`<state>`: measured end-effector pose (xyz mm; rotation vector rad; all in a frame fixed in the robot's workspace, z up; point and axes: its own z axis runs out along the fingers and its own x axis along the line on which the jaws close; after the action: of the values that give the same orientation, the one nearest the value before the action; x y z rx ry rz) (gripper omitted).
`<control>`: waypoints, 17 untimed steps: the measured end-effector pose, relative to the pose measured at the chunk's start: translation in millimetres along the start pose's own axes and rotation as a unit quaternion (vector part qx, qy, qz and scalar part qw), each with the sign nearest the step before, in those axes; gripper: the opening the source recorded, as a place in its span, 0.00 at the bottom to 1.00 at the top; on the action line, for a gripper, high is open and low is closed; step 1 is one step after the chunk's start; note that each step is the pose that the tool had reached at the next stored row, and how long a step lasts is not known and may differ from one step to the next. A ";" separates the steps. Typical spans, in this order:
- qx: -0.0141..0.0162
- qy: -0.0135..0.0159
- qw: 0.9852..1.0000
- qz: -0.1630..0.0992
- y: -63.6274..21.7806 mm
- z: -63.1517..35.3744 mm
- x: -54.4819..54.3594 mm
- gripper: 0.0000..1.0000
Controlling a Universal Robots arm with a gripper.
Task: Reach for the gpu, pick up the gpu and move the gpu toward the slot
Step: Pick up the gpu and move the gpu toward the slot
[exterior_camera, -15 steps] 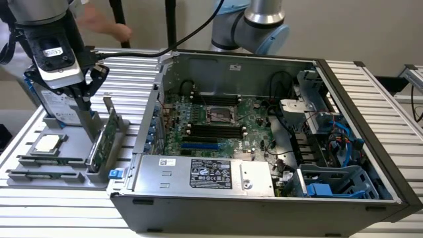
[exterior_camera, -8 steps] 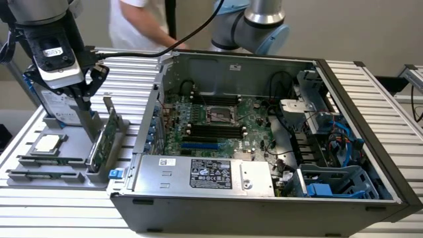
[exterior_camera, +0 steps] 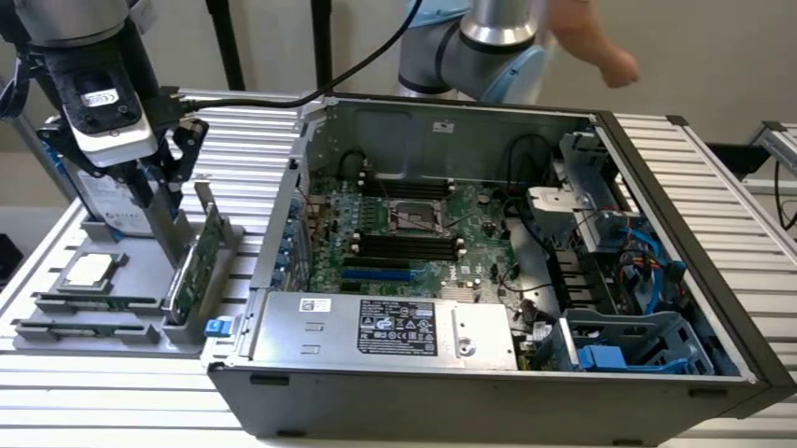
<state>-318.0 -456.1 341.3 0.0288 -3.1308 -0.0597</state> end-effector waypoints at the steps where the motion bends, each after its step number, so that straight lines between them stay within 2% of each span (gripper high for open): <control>1: 0.000 0.000 1.000 0.000 0.0 0.2 0.1 0.36; 7: 0.000 -0.002 1.000 0.000 -0.3 9.8 3.6 0.36; 17: 0.000 -0.002 1.000 0.000 -1.0 28.0 3.4 0.36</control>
<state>-321.7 -456.1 313.3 0.0290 -3.1348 -0.0590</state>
